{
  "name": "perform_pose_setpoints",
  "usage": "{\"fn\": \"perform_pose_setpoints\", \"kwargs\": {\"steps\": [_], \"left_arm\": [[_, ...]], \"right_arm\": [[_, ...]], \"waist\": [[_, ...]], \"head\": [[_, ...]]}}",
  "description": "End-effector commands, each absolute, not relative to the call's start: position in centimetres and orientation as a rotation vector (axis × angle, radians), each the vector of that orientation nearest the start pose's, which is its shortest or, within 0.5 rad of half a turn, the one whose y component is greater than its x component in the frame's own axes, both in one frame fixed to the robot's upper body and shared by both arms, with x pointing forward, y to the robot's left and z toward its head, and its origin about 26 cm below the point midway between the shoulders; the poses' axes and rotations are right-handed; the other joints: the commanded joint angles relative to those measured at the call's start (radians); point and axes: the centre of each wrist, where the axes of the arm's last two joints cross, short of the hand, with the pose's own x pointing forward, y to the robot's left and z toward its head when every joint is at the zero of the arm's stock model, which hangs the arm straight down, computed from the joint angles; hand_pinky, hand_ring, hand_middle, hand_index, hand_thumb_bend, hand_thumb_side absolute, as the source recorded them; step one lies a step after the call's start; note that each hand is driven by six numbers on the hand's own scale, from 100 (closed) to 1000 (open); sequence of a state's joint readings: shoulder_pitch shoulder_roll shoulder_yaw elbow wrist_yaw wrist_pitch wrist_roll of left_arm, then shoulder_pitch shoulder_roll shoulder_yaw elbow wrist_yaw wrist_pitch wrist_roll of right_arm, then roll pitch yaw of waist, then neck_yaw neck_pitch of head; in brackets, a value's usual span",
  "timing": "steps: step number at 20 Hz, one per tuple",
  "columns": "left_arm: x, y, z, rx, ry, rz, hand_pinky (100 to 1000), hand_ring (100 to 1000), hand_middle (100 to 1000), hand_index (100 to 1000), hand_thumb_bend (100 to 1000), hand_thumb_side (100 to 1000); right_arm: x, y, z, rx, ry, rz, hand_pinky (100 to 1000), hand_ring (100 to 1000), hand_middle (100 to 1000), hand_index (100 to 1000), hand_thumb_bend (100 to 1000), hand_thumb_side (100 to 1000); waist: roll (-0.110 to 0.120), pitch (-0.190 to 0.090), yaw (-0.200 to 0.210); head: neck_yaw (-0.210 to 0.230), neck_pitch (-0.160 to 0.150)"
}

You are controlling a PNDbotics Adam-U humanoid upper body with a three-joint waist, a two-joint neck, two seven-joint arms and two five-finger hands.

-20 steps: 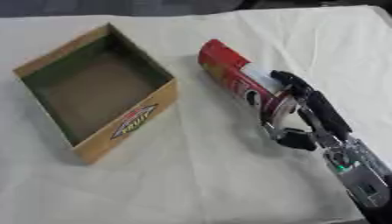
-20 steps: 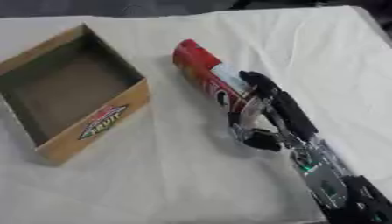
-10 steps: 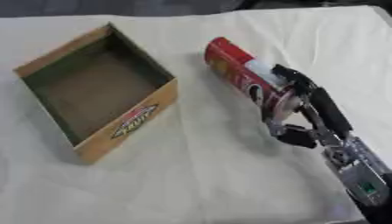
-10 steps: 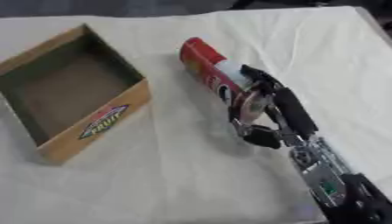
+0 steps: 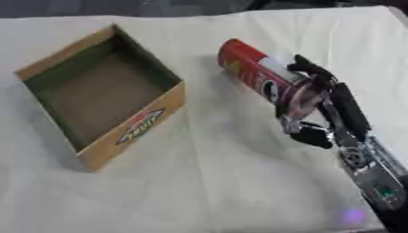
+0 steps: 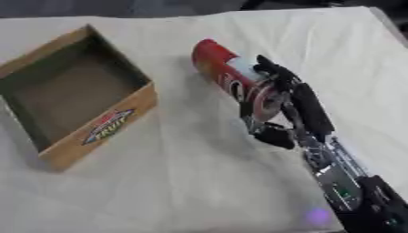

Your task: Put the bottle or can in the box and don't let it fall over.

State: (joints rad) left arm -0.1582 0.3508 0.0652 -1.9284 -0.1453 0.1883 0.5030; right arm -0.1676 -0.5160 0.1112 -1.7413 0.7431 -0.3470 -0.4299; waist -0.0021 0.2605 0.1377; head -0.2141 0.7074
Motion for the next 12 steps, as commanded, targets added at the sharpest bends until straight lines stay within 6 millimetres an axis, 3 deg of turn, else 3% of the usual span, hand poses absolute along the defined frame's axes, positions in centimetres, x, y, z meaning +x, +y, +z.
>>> {"fn": "perform_pose_setpoints", "kwargs": {"steps": [1,12], "left_arm": [[29.1,30.3,15.9,0.788,-1.977,0.133,530,803,914,710,100,739],[29.1,30.3,15.8,0.785,-1.975,0.132,530,802,912,709,100,738]], "right_arm": [[31.0,-31.1,12.8,1.398,3.046,-1.132,100,541,277,202,100,100],[32.4,-30.7,16.4,1.266,2.932,-0.963,100,343,207,174,100,100]], "waist": [[-0.001,-0.005,0.001],[-0.002,-0.01,0.001]], "head": [[-0.004,-0.015],[-0.005,-0.011]]}}
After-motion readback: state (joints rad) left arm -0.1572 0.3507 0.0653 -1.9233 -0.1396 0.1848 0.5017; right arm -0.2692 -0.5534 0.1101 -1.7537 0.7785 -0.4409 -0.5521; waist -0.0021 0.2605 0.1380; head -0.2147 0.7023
